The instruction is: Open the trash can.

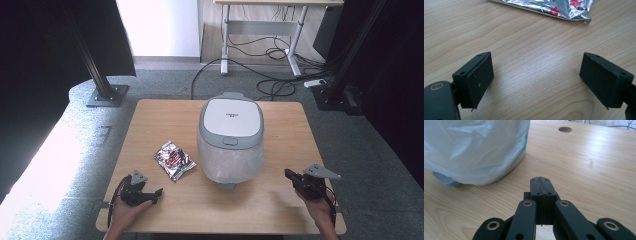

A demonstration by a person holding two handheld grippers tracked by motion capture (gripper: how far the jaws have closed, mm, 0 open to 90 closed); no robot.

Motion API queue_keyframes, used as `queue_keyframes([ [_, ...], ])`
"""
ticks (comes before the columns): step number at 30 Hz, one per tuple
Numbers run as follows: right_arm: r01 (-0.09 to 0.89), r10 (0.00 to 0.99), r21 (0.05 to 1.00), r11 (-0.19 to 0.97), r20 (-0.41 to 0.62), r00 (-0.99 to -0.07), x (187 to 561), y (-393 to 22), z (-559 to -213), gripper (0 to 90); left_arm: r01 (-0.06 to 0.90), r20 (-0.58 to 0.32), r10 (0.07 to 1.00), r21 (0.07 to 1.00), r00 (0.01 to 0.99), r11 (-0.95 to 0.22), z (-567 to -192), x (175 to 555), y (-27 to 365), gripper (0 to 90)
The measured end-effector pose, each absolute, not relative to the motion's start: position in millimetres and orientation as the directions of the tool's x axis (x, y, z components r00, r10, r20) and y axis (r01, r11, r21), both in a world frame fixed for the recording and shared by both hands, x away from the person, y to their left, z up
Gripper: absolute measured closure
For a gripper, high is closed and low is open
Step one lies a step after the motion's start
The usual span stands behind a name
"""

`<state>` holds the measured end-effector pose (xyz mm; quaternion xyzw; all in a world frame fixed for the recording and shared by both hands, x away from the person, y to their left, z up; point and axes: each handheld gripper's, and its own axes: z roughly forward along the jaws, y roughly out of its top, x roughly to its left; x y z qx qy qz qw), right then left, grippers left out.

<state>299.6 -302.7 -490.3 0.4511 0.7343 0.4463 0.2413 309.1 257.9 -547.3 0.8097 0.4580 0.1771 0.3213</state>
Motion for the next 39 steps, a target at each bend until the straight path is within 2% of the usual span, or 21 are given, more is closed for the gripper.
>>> queue_keyframes([
  [14,0.392,0.838,0.901,0.184,0.064,-0.542,300.8,-298.7,-462.1,90.0,0.627,-0.008,0.856,0.684,0.517,-0.373,-547.4,308.9,256.9,12.1],
  [19,0.360,0.847,0.923,0.136,0.080,-0.526,303.8,-297.6,-448.2,90.0,0.627,-0.008,0.856,0.684,0.517,-0.372,-547.4,308.6,256.6,12.3],
  [24,0.347,0.840,0.928,0.138,0.076,-0.537,307.2,-293.3,-435.0,90.0,0.627,-0.007,0.856,0.684,0.518,-0.374,-547.3,308.6,256.5,12.3],
  [31,0.312,0.792,0.942,0.120,0.099,-0.603,311.4,-285.4,-405.5,90.0,0.627,-0.008,0.856,0.684,0.516,-0.371,-547.4,308.1,255.5,12.3],
  [39,0.290,0.773,0.947,0.137,0.081,-0.629,315.0,-275.3,-387.8,90.0,0.627,-0.008,0.857,0.685,0.516,-0.371,-547.4,307.7,255.1,12.5],
])
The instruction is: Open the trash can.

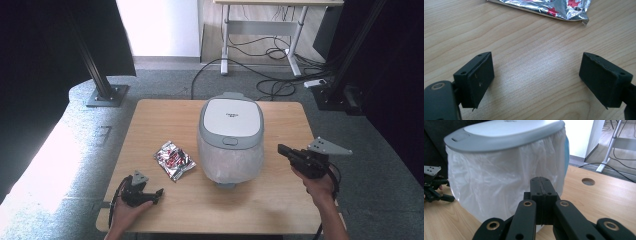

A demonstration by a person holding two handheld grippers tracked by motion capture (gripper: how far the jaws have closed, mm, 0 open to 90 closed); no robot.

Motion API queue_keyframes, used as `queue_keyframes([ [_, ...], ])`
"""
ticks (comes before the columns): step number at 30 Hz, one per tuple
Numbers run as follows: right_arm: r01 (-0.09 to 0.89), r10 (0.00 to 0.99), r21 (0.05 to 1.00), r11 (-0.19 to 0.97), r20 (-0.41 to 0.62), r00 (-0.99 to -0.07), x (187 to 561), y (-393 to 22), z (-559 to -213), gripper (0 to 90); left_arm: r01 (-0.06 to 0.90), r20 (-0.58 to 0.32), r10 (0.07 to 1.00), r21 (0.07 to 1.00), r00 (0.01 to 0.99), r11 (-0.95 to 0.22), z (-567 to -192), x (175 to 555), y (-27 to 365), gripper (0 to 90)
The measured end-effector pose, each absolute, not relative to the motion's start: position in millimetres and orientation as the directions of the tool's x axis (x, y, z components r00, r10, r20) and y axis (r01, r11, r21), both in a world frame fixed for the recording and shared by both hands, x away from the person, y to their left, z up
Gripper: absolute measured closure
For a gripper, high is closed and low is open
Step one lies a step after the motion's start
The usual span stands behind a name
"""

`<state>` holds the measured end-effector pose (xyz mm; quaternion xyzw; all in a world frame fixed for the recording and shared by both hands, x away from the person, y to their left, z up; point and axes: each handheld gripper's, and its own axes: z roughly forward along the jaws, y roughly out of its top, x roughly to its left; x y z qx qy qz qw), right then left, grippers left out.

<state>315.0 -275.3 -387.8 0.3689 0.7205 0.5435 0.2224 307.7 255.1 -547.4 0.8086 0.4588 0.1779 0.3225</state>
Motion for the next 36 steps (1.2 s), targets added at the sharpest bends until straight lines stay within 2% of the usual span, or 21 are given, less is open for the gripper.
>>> queue_keyframes([
  [24,0.239,0.697,0.962,0.129,0.083,-0.712,322.5,-232.2,-337.6,90.0,0.627,-0.007,0.856,0.684,0.517,-0.373,-547.3,307.5,254.8,12.5],
  [36,0.253,0.650,0.951,0.180,0.078,-0.756,334.8,-197.8,-336.4,89.9,0.626,-0.007,0.854,0.683,0.521,-0.377,-547.2,307.4,254.7,12.5],
])
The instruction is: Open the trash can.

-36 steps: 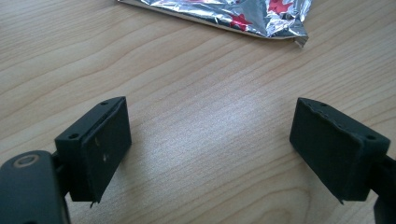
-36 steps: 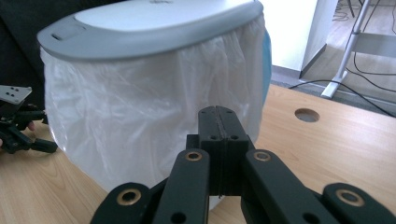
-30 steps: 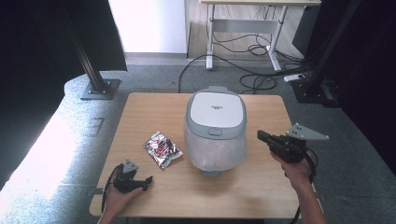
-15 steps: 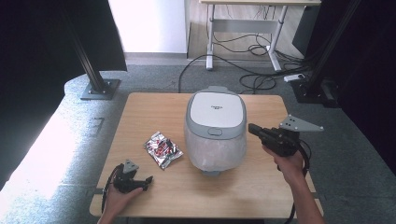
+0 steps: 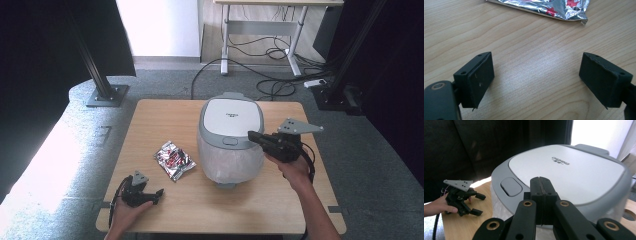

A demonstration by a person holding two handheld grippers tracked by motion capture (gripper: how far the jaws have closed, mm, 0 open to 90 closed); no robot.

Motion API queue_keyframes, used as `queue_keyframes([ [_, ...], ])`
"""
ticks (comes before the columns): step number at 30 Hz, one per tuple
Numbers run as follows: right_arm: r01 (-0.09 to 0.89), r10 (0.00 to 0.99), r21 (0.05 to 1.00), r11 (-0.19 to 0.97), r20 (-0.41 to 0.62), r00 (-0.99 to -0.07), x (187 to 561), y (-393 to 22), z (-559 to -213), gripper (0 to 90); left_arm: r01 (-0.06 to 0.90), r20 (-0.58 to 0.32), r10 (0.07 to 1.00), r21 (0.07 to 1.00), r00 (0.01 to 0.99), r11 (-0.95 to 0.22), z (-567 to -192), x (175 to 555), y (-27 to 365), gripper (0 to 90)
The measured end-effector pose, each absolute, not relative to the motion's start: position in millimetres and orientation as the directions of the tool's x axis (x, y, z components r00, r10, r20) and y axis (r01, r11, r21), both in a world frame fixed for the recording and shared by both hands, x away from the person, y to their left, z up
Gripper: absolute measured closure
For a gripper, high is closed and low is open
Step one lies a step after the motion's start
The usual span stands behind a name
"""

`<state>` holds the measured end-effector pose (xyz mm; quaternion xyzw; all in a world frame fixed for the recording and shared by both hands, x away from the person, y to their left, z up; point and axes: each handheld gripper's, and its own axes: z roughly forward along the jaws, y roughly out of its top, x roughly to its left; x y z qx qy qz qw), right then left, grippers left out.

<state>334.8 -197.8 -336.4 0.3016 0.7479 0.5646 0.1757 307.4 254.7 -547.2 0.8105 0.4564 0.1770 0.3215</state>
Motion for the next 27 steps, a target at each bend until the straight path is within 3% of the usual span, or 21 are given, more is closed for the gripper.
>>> queue_keyframes([
  [13,0.255,0.600,0.943,0.216,0.078,-0.797,340.4,-165.6,-339.6,89.9,0.625,-0.008,0.853,0.684,0.521,-0.376,-547.3,307.1,254.1,12.5],
  [27,0.261,0.558,0.945,0.197,0.111,-0.823,340.7,-163.4,-346.3,90.0,0.625,-0.008,0.853,0.684,0.521,-0.376,-547.3,306.8,253.3,12.5],
])
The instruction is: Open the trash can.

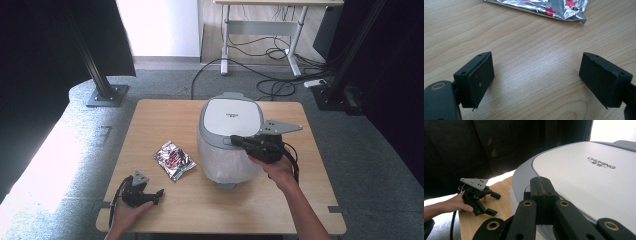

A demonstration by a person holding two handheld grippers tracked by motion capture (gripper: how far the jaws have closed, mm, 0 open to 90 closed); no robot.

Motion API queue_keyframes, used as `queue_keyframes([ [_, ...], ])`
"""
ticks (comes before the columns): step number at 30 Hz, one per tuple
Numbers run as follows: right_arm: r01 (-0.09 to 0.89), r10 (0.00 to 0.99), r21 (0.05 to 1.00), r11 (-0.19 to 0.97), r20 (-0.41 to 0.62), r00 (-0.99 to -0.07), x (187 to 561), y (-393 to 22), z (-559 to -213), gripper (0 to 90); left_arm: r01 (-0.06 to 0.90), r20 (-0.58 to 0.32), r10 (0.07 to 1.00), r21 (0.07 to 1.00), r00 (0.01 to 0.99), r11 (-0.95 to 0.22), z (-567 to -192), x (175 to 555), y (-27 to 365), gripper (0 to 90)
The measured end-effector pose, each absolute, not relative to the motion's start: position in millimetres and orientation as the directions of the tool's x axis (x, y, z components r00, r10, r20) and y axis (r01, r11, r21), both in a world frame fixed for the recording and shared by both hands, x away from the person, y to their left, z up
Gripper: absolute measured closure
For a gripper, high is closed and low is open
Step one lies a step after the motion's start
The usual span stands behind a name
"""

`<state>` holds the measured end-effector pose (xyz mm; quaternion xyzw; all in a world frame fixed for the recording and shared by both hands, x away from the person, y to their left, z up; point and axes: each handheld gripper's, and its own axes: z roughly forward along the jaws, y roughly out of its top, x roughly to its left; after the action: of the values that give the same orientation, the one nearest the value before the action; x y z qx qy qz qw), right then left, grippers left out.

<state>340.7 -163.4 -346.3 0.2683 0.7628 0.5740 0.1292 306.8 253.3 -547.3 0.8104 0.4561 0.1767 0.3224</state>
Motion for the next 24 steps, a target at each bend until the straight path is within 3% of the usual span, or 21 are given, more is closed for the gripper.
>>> queue_keyframes([
  [19,0.243,0.569,0.944,0.222,0.077,-0.819,337.4,-165.9,-343.4,89.8,0.625,-0.008,0.853,0.684,0.522,-0.376,-547.3,306.6,252.8,12.7],
  [24,0.223,0.610,0.959,0.176,0.072,-0.789,332.5,-184.3,-342.2,85.0,0.625,-0.008,0.853,0.684,0.522,-0.376,-547.3,306.6,252.8,12.7],
])
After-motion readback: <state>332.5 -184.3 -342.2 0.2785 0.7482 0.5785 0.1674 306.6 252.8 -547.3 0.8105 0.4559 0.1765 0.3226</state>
